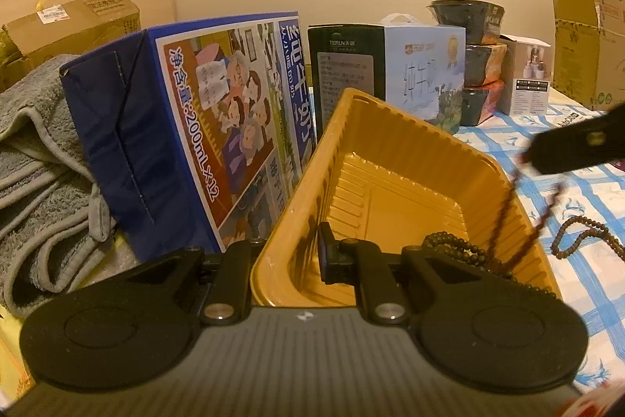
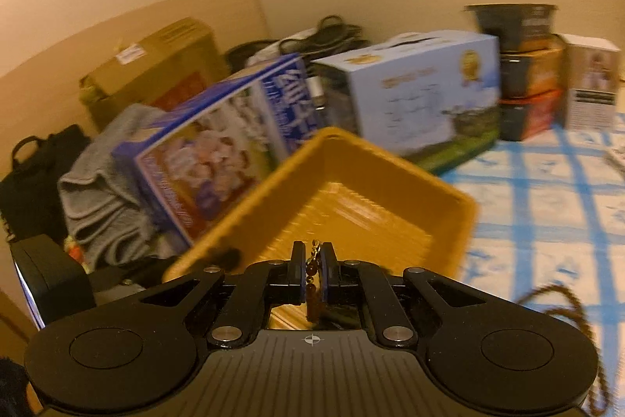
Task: Organize jewelry
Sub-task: 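Carry the strand over the orange tray and open the right tool, then move the right tool back to the long brown bead strand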
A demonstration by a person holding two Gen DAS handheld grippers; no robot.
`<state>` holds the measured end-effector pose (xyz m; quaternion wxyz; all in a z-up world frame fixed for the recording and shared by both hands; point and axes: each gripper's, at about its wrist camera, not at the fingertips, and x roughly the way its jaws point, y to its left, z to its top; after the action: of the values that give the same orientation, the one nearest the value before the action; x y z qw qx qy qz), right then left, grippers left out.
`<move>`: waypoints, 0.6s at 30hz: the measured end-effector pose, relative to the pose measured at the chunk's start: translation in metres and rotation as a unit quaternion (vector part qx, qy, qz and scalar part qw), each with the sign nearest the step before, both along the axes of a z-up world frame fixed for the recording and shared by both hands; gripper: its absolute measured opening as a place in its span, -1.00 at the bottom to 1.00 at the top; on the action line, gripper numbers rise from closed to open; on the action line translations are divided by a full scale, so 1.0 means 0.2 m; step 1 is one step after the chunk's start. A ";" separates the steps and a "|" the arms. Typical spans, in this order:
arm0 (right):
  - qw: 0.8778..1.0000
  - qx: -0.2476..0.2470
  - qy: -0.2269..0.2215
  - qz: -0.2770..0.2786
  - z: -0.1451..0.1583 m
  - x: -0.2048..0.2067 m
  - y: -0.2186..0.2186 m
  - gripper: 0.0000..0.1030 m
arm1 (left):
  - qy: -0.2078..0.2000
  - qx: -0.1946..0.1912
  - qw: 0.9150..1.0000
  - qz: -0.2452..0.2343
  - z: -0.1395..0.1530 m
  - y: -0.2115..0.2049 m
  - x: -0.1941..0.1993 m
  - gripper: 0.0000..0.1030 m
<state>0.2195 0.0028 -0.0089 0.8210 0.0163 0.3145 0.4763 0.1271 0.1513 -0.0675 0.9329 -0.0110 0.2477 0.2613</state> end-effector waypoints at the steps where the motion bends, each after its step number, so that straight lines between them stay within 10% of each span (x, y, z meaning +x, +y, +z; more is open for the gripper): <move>1: 1.000 0.001 0.001 0.007 -0.01 0.00 0.04 -0.87 | 0.000 -0.001 1.000 -0.001 0.00 0.00 0.00 -0.74; 10: 1.000 -0.008 0.005 0.014 -0.08 0.01 0.20 -0.79 | -0.001 -0.002 1.000 -0.001 0.01 0.00 0.01 -0.74; 14: 1.000 0.002 0.000 -0.002 -0.06 0.03 0.14 -0.16 | 0.000 -0.002 1.000 0.000 0.00 0.00 0.01 -0.74; 18: 1.000 -0.016 0.002 -0.025 -0.07 0.03 0.04 -0.11 | 0.000 -0.003 1.000 0.001 0.00 0.00 0.01 -0.74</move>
<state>0.2262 0.0107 -0.0223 0.8322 0.0123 0.3234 0.4502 0.1288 0.1516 -0.0667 0.9328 -0.0140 0.2480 0.2610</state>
